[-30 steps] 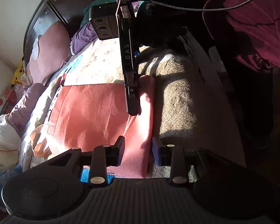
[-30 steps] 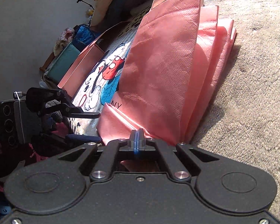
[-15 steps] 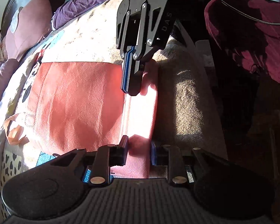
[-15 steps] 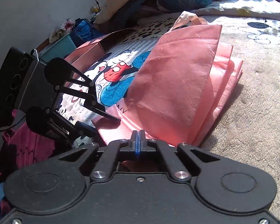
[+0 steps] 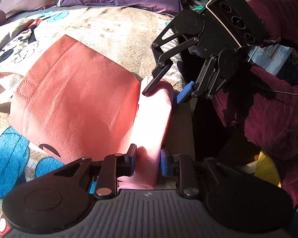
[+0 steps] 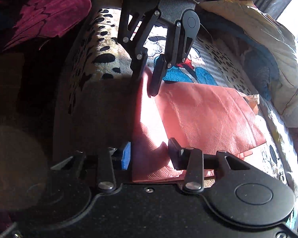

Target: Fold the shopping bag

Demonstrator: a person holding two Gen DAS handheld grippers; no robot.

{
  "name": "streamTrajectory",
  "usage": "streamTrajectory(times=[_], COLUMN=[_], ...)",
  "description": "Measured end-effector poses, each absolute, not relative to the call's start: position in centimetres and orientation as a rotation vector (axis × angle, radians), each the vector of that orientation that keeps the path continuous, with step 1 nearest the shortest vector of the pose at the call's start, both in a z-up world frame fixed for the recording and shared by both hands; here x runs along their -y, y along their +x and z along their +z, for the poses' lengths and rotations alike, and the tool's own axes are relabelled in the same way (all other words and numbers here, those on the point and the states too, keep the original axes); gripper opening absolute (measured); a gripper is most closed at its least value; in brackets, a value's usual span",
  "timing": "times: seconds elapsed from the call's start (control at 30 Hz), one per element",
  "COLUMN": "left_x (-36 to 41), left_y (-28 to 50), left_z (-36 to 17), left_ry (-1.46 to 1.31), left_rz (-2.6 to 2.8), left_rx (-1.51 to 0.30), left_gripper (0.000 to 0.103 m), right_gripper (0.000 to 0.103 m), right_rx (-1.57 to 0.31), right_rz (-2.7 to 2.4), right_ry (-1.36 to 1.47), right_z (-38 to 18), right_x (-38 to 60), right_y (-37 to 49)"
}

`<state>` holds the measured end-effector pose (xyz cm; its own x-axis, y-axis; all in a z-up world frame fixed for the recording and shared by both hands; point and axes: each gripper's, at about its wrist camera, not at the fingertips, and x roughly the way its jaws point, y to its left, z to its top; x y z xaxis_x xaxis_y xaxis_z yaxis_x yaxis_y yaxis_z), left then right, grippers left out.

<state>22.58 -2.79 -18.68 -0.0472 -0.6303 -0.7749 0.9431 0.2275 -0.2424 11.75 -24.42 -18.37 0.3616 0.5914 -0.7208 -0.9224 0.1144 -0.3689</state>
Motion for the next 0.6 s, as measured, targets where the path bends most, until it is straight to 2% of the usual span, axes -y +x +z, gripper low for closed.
streamTrajectory(times=[0.17,0.27,0.43,0.6], left_x=[0.5,-0.7,-2.7,-4.1], left_y=[25.6,27.2,29.2,28.7], left_z=[-20.2,-21.1,-23.2,-24.6], left_ry=[0.131,-0.031,-0.300,-0.441], left_rz=[-1.356,-1.345,-1.252,-1.158], left_rx=[-1.035,-1.089,-1.147,-1.155], left_gripper=[0.023,0.023,0.024,0.024], right_gripper=[0.039,0.038,0.036,0.034], right_rx=[-0.461,-0.569,-0.802,-1.057], right_rz=[1.156,1.172,1.137,1.045], right_ry=[-0.808,-0.627,-0.118,0.421], right_z=[-19.1,-19.0,-19.8,-22.8], right_x=[24.9,25.6,28.6,31.6], right_y=[12.9,15.3,19.4,23.4])
